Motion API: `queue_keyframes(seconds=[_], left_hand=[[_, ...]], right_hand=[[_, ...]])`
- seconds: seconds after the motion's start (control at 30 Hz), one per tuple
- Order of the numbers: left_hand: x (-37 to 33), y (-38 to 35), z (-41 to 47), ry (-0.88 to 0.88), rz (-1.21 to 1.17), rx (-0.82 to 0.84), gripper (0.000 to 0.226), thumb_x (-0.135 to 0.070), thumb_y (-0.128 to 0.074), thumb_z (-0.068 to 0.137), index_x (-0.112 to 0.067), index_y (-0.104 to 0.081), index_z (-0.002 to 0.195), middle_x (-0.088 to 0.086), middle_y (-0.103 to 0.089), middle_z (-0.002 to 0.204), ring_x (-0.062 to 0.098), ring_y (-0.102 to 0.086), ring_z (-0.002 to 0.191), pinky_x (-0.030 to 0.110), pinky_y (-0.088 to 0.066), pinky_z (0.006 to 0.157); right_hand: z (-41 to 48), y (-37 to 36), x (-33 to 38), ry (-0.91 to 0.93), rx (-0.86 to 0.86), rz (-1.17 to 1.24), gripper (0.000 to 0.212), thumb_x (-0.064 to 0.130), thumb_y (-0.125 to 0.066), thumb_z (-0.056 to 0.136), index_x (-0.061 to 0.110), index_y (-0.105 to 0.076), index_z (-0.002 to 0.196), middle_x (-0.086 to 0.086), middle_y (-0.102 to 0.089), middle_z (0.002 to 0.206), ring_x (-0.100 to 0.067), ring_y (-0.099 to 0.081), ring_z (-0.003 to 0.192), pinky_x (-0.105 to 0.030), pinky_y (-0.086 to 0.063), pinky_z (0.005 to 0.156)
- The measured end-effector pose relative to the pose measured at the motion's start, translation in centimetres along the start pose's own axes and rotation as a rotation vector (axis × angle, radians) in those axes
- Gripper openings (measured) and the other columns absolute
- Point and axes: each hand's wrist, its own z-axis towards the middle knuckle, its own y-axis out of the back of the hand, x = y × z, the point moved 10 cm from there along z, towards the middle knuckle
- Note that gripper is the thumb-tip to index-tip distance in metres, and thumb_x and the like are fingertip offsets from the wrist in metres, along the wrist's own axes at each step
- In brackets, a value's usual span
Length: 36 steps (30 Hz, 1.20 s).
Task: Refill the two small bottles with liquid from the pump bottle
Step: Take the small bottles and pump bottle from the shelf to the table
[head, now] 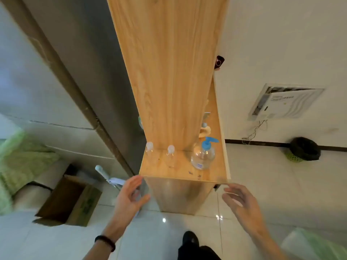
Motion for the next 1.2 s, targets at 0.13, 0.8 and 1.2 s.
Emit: queue_keyframes(seconds=[0.13, 0.8, 1.2], left_hand=[[-2.4, -1.7, 4.1, -0.042, 0.017, 0.001, 0.086, -0.006, -0.086, 0.082, -0.024, -0.040, 0.152, -0.008, -0.048, 0.151, 0.016, -0.046, 0.143, 0.050, -0.040, 0.122], [-5.4, -7.4, 12.1, -0.083, 0.031, 0.312, 0.084, -0.006, -0.096, 0.066, -0.028, -0.061, 0.140, -0.004, -0.067, 0.141, 0.023, -0.063, 0.132, 0.052, -0.054, 0.108], [-4.3, -8.5, 12.7, -0.011, 0.046, 0.396, 0.061, 0.006, -0.090, 0.075, -0.024, -0.074, 0.126, 0.004, -0.078, 0.123, 0.030, -0.073, 0.117, 0.056, -0.059, 0.100]], right_hand=[[4.9, -2.1, 2.8, 0.059, 0.079, -0.035, 0.050, 0.007, -0.091, 0.087, 0.023, -0.065, 0.126, 0.002, -0.073, 0.126, -0.009, -0.069, 0.119, -0.031, -0.057, 0.099], [9.8, -7.6, 4.9, 0.032, 0.183, -0.142, 0.087, 0.018, -0.100, 0.076, 0.036, -0.052, 0.146, 0.012, -0.069, 0.131, -0.012, -0.068, 0.122, -0.046, -0.060, 0.108], [11.3, -8.3, 3.9, 0.032, 0.151, -0.297, 0.091, 0.038, -0.100, 0.065, 0.052, -0.038, 0.131, 0.026, -0.045, 0.122, -0.010, -0.040, 0.132, -0.025, -0.037, 0.105]])
